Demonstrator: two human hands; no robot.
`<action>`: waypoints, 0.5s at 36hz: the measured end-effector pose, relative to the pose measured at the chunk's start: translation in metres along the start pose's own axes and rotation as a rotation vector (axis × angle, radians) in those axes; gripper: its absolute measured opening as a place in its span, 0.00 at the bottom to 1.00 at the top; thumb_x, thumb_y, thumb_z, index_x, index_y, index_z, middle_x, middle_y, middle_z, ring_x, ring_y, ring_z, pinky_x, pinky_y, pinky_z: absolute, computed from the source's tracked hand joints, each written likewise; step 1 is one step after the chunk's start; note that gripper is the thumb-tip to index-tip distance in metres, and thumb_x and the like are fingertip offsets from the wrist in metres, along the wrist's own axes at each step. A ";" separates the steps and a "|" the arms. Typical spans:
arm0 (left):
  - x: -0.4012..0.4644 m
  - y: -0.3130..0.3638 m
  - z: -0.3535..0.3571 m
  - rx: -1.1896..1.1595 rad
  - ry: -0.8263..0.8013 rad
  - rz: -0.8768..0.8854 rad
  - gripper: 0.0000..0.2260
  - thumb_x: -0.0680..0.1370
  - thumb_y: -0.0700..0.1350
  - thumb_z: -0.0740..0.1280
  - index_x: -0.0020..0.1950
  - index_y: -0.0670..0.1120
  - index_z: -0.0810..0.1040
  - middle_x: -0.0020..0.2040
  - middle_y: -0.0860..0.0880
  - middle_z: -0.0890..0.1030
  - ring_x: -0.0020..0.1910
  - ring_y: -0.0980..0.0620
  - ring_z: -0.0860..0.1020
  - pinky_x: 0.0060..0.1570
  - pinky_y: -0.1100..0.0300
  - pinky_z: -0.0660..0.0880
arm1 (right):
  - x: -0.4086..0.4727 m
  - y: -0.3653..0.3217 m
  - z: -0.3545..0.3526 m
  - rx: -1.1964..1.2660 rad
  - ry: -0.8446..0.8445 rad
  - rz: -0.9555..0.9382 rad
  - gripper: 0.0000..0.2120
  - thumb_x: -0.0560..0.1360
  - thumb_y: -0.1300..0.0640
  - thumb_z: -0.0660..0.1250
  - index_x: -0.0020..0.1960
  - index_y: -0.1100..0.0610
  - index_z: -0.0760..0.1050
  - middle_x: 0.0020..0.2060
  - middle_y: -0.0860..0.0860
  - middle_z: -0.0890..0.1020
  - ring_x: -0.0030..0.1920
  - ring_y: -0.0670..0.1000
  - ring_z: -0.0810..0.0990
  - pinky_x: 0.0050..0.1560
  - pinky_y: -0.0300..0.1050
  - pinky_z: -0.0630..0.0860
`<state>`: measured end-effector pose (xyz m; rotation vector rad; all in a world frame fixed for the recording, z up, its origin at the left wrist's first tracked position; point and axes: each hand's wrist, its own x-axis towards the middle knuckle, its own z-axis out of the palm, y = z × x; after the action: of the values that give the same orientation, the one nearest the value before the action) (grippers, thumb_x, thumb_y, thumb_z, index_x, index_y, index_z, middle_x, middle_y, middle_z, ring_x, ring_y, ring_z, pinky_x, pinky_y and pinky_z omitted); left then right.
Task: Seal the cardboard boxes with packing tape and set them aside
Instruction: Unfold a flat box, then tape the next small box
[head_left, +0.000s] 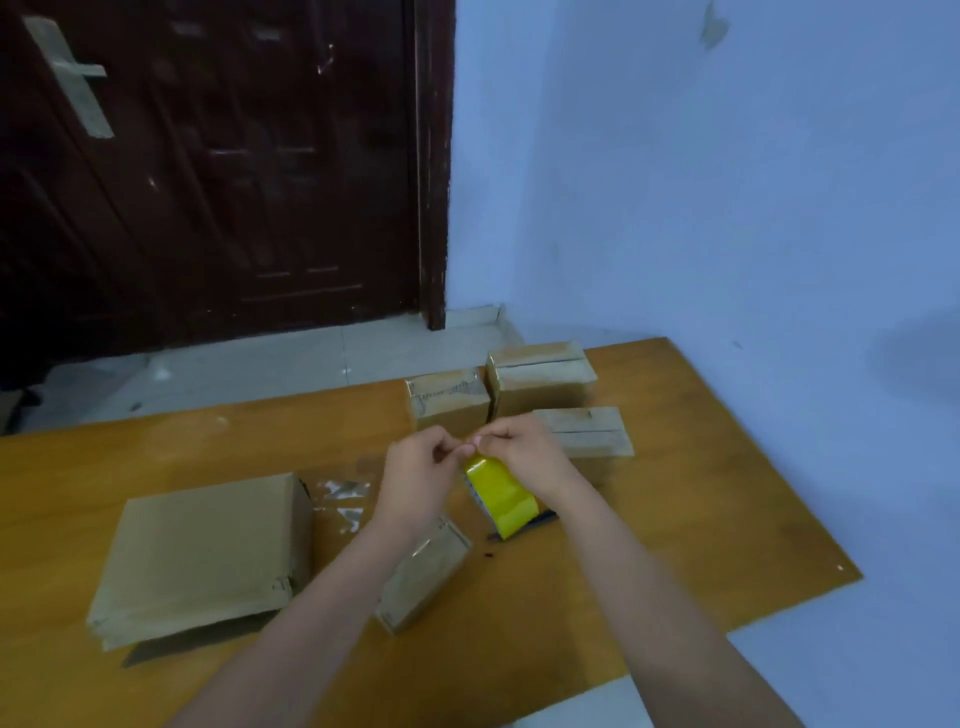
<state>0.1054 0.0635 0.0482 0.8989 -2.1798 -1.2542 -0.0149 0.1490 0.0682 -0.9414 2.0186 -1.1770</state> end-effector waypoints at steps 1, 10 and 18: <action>0.002 -0.001 -0.002 0.026 -0.010 0.007 0.06 0.74 0.43 0.72 0.39 0.42 0.81 0.36 0.48 0.81 0.37 0.49 0.77 0.36 0.61 0.70 | 0.002 -0.003 0.002 -0.040 0.001 -0.006 0.07 0.74 0.60 0.67 0.47 0.59 0.84 0.43 0.54 0.84 0.45 0.51 0.80 0.49 0.46 0.74; 0.013 -0.003 -0.031 -0.099 -0.142 0.037 0.07 0.75 0.40 0.70 0.39 0.49 0.80 0.35 0.57 0.78 0.35 0.61 0.74 0.36 0.71 0.68 | 0.000 -0.023 0.019 -0.033 0.083 -0.019 0.07 0.74 0.62 0.67 0.49 0.61 0.83 0.47 0.55 0.85 0.52 0.52 0.82 0.59 0.54 0.75; 0.027 -0.021 -0.034 -0.103 -0.123 0.013 0.13 0.77 0.40 0.68 0.35 0.52 0.73 0.34 0.54 0.76 0.36 0.54 0.73 0.39 0.58 0.67 | -0.025 -0.041 0.029 0.162 0.089 0.126 0.22 0.80 0.47 0.58 0.72 0.54 0.66 0.66 0.45 0.70 0.70 0.46 0.65 0.64 0.38 0.60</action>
<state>0.1163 0.0159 0.0477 0.7836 -2.1883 -1.4355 0.0331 0.1420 0.0963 -0.6835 1.9852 -1.3100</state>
